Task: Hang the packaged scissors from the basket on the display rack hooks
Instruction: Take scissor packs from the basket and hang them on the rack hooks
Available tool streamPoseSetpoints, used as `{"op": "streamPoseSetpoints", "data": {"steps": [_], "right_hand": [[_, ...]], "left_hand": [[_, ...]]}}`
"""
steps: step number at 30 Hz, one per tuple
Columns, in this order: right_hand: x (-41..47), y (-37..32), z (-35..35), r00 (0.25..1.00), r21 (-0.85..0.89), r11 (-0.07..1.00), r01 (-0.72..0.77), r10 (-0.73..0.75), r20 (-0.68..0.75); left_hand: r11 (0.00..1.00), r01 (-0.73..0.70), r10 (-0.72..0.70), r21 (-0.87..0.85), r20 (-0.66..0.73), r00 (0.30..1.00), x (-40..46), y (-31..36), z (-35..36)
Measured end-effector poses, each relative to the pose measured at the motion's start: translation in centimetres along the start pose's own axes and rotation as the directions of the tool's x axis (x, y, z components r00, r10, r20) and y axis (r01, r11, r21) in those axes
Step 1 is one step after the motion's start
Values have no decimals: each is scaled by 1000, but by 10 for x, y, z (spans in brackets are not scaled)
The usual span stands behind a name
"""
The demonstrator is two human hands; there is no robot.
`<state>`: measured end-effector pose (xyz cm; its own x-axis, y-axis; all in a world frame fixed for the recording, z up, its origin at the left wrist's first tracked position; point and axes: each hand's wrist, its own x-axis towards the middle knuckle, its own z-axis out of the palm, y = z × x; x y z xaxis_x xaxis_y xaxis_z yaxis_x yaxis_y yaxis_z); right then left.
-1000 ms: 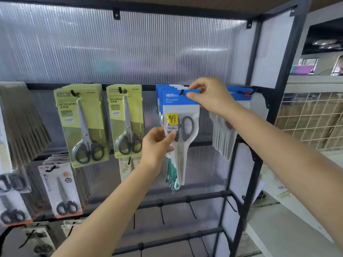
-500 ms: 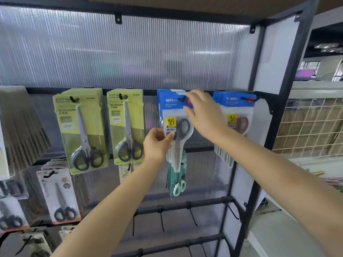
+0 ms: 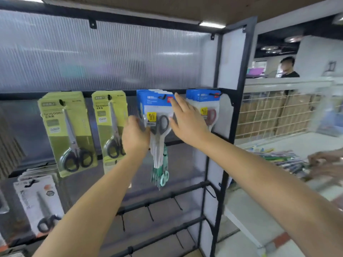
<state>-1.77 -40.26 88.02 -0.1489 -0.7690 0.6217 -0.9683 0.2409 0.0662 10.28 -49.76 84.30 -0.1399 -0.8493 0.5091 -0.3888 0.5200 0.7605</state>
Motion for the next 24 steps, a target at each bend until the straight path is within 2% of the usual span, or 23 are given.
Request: {"op": "streamPoseSetpoints", "data": {"steps": [4,7,9,12,14,17,21,23,24], "right_hand": [[-39,-3,-18,997,-74,995,-70,73,40],[-79,-3,-26,983,-79,983,-165,171,70],[-111,0,-30,959,-90,962,-258,266,96],[-169,9,-37,904,-115,909,-401,413,112],[-213,15,-43,846,-140,857,-496,513,144],[-286,26,-52,727,-220,757,-615,652,212],[-386,35,-67,557,-243,585,-774,811,179],[-438,36,-76,435,-252,465,-849,884,169],[-452,34,-74,410,-262,443,-858,896,173]], "left_hand": [[968,-246,243,49,56,968,-29,11,-10],[926,-376,361,38,204,910,-64,18,-5],[883,-469,434,33,326,840,-88,22,4],[787,-617,535,2,495,684,-132,33,22],[741,-670,572,-54,574,586,-168,41,34],[723,-672,586,-156,654,479,-224,54,54],[684,-672,585,-284,764,273,-299,68,78],[676,-645,576,-356,802,160,-342,74,88],[680,-634,571,-370,809,141,-352,72,89]]}}
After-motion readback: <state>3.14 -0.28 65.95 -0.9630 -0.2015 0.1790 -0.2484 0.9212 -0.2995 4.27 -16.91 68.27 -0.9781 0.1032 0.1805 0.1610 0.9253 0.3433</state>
